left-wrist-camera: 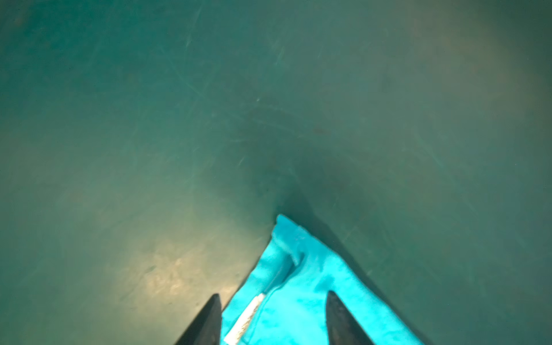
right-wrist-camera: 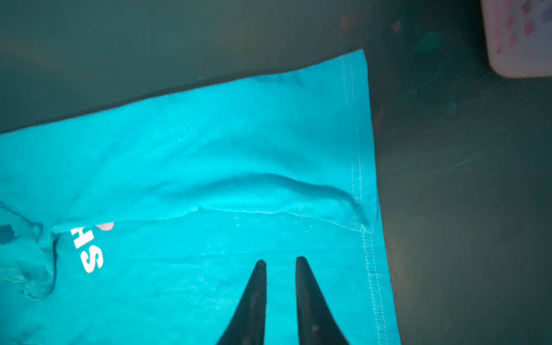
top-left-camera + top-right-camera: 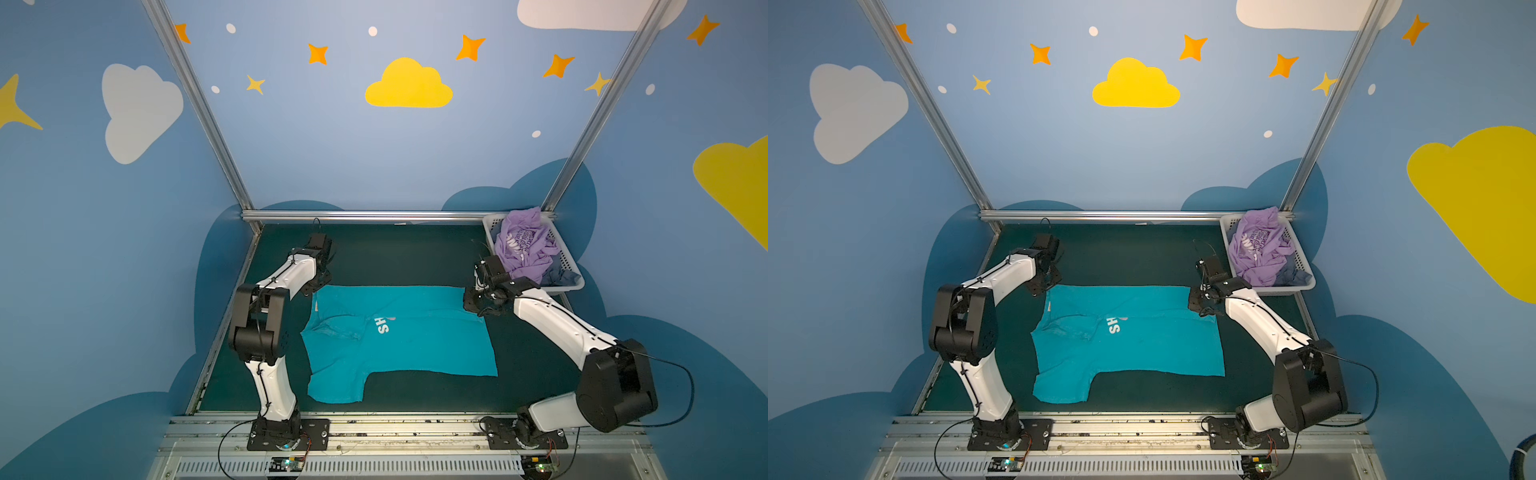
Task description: Fold and stack the t-shirts
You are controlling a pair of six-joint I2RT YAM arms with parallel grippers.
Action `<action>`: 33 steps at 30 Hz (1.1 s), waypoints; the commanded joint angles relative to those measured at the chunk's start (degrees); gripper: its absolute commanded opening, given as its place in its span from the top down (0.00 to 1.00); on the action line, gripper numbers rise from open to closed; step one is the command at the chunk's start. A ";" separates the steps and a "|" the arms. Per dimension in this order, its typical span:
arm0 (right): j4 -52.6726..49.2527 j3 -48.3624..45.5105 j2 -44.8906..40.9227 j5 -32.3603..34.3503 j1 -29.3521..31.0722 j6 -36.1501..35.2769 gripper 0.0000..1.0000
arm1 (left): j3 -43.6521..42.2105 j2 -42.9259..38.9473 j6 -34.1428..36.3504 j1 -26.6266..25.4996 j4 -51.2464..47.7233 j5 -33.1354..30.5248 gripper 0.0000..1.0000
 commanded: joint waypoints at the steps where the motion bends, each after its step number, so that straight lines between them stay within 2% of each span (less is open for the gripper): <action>1: -1.44 0.14 1.30 -0.98 0.78 0.74 0.80 | 2.79 4.08 1.17 0.16 0.36 0.70 0.49; 4: -0.61 -1.11 2.00 -1.78 0.92 1.53 0.81 | 4.43 6.84 1.47 0.22 0.25 1.01 0.54; 9: -0.05 -4.20 1.84 -2.81 2.02 2.43 0.80 | 6.44 9.28 1.12 0.28 0.10 2.15 0.85; 12: -0.38 -6.39 1.75 -3.57 2.52 3.21 0.81 | 8.52 10.36 1.27 0.54 -1.01 2.17 0.96; 19: 0.34 -12.70 1.84 -4.44 4.94 5.26 0.84 | 13.70 11.96 1.55 3.07 -2.18 4.35 0.96; 25: -0.65 -14.44 6.14 -3.17 5.23 9.13 0.90 | 19.03 14.81 1.69 5.15 -2.83 7.74 0.96; 33: 0.36 -16.24 7.81 -2.97 5.14 12.16 0.93 | 32.13 25.09 3.61 7.04 -7.92 7.95 0.96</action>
